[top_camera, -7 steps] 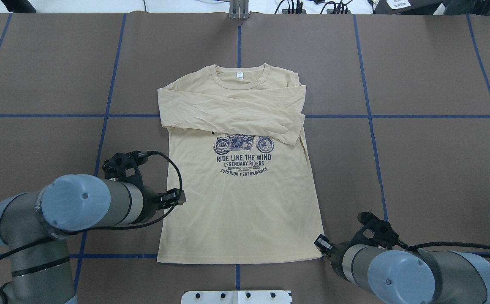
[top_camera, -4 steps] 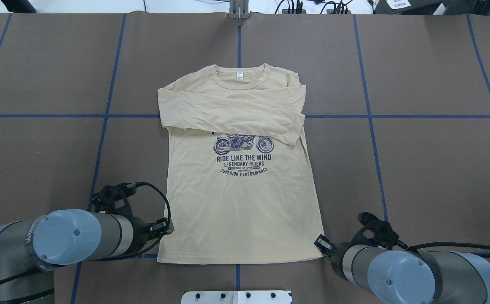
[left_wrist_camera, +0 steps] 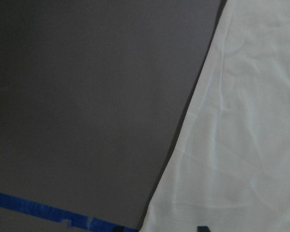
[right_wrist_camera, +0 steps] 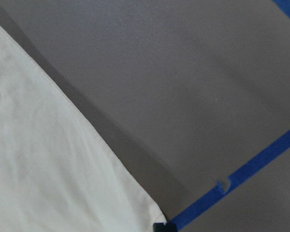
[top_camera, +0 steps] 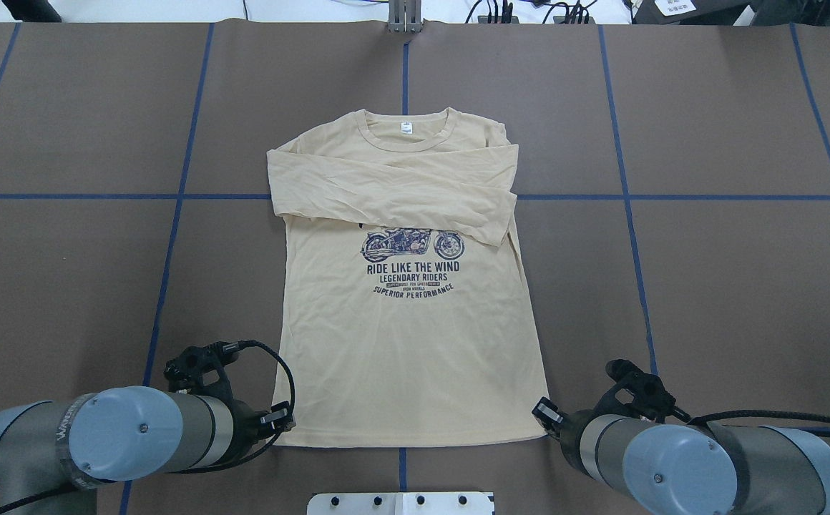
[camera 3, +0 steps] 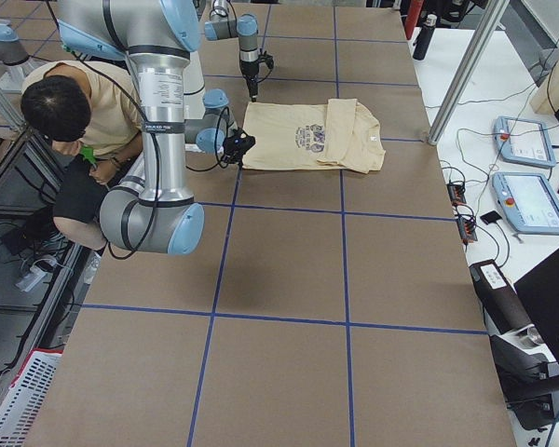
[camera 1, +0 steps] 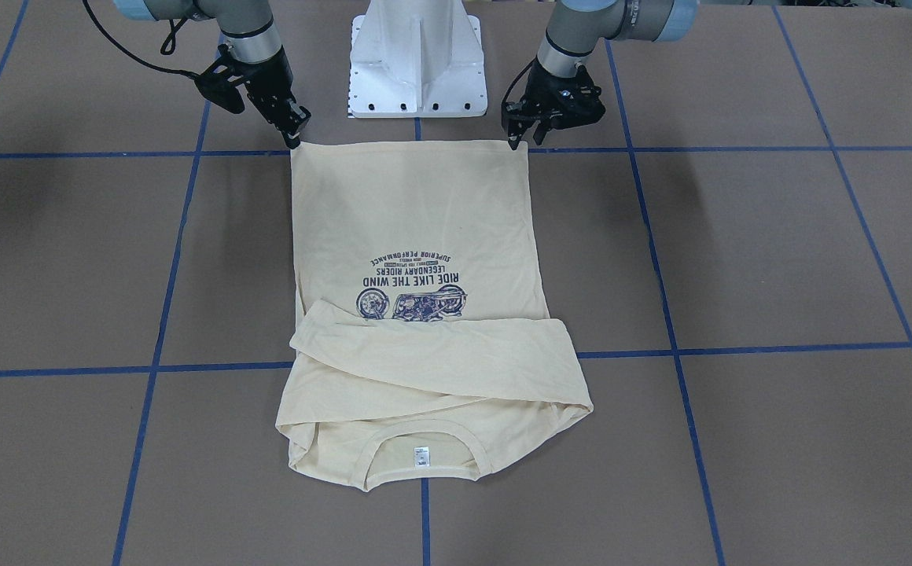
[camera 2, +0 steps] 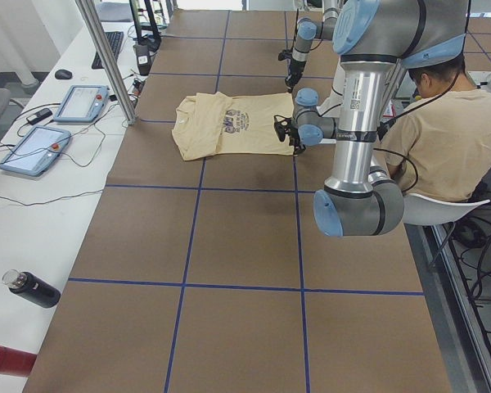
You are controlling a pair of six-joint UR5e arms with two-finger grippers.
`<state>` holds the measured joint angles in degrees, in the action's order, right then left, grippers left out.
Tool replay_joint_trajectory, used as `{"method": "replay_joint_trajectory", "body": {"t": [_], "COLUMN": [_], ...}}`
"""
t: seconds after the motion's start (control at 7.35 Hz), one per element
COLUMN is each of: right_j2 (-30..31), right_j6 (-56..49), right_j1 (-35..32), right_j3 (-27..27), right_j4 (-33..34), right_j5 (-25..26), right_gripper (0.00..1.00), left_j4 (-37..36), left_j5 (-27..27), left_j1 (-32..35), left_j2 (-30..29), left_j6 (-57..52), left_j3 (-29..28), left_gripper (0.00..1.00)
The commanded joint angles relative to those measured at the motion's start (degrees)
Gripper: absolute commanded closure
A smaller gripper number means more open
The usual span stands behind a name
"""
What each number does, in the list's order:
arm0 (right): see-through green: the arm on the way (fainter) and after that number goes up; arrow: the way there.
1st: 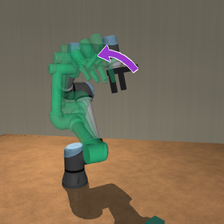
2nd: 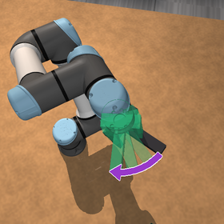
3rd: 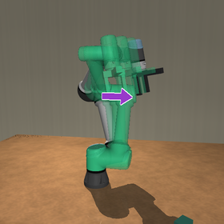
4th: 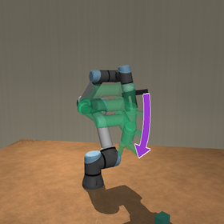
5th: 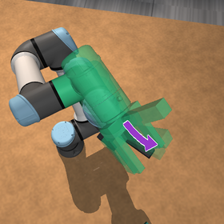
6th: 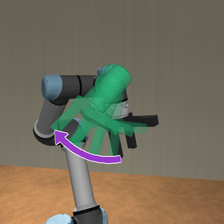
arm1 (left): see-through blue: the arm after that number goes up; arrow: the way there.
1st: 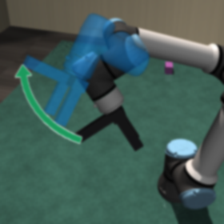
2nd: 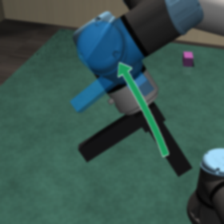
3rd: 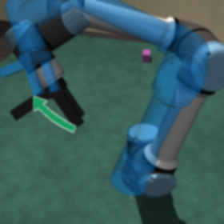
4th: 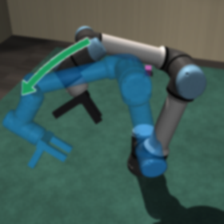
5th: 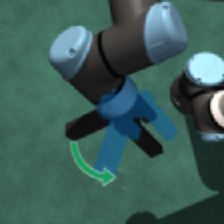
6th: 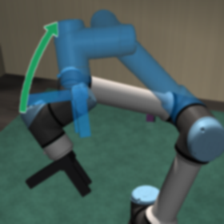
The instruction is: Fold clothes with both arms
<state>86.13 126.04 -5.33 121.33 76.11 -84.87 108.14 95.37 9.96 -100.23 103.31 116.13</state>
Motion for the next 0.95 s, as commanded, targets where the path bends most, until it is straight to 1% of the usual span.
{"method": "replay_joint_trajectory", "body": {"t": [0.0, 0.41, 0.54, 0.68, 0.82], "right_j2": [0.0, 0.0, 0.0, 0.0, 0.0], "right_j6": [0.0, 0.0, 0.0, 0.0, 0.0], "right_j1": [0.1, 0.1, 0.0, 0.1, 0.1], "right_j3": [0.0, 0.0, 0.0, 0.0, 0.0], "right_j4": [0.0, 0.0, 0.0, 0.0, 0.0], "right_j5": [0.1, 0.1, 0.1, 0.1, 0.1], "right_gripper": [1.0, 1.0, 1.0, 1.0, 1.0], "left_j4": [0.0, 0.0, 0.0, 0.0, 0.0], "left_j5": [0.1, 0.1, 0.2, 0.2, 0.2], "left_j1": [-0.5, -0.6, -0.6, -0.6, -0.6], "left_j2": [-0.1, -0.7, -0.8, -0.7, -0.7], "left_j6": [0.1, 0.0, 0.0, 0.0, 0.0], "left_j3": [-0.8, -1.6, -1.6, -1.6, -1.7], "left_gripper": [0.43, 0.46, 0.51, 0.58, 0.69]}}
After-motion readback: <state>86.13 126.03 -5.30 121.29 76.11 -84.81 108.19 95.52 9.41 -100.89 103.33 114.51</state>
